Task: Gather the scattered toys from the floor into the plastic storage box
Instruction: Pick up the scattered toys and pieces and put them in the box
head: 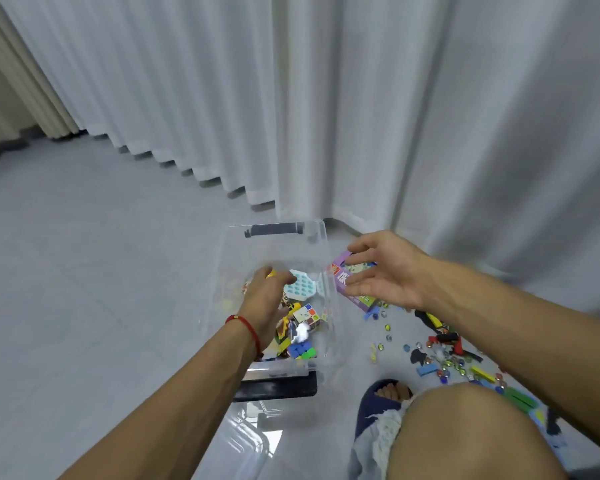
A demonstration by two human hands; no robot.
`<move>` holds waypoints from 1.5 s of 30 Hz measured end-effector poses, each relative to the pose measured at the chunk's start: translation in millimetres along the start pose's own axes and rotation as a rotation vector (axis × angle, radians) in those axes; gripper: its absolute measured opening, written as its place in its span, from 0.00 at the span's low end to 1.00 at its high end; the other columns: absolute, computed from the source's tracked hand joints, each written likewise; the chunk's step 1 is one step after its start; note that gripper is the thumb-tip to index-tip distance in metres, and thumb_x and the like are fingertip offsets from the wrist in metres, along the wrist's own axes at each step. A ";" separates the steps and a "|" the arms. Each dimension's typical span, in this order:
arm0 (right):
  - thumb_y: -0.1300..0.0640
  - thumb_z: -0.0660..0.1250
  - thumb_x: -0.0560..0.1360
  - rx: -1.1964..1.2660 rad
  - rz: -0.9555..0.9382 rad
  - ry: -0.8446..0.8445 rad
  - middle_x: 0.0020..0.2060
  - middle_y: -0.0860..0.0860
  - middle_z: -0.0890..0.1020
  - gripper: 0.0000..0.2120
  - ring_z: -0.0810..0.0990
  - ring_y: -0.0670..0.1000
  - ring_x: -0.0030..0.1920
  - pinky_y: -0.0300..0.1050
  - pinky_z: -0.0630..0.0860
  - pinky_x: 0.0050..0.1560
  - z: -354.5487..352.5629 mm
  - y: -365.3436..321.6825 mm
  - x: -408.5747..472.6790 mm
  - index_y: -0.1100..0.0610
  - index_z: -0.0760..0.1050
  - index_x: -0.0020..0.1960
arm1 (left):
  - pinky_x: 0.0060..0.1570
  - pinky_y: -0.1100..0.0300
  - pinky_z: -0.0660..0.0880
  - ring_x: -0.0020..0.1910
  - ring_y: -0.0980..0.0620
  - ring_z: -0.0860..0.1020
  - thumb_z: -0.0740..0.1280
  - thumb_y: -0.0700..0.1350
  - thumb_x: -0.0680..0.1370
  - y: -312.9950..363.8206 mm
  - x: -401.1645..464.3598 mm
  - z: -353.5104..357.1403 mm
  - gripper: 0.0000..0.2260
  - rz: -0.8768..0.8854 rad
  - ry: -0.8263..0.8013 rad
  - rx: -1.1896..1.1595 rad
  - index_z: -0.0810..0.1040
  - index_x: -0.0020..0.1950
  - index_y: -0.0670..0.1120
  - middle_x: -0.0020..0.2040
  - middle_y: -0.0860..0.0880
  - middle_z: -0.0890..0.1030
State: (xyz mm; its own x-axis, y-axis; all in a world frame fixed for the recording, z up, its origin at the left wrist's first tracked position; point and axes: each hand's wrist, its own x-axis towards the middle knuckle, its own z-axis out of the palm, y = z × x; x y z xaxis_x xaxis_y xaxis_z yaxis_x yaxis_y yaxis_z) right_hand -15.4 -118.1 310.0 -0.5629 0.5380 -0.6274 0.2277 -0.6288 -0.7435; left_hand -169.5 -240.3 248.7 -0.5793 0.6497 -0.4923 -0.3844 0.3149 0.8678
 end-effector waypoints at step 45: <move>0.31 0.55 0.77 -0.911 0.218 1.232 0.71 0.59 0.63 0.36 0.64 0.65 0.66 0.61 0.73 0.56 -428.1 310.7 105.1 0.46 0.52 0.78 | 0.48 0.45 0.75 0.56 0.40 0.70 0.70 0.41 0.72 -320.5 100.5 372.8 0.21 0.954 -0.717 1.489 0.75 0.65 0.50 0.58 0.42 0.73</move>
State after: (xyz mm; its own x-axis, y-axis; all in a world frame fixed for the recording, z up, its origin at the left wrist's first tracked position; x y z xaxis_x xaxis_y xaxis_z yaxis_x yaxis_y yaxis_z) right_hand 336.3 -16.6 -86.0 0.4212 0.8860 -0.1938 0.8638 -0.4570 -0.2121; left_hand 163.5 -17.9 -53.8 0.3187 0.9418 -0.1069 0.9041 -0.2682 0.3328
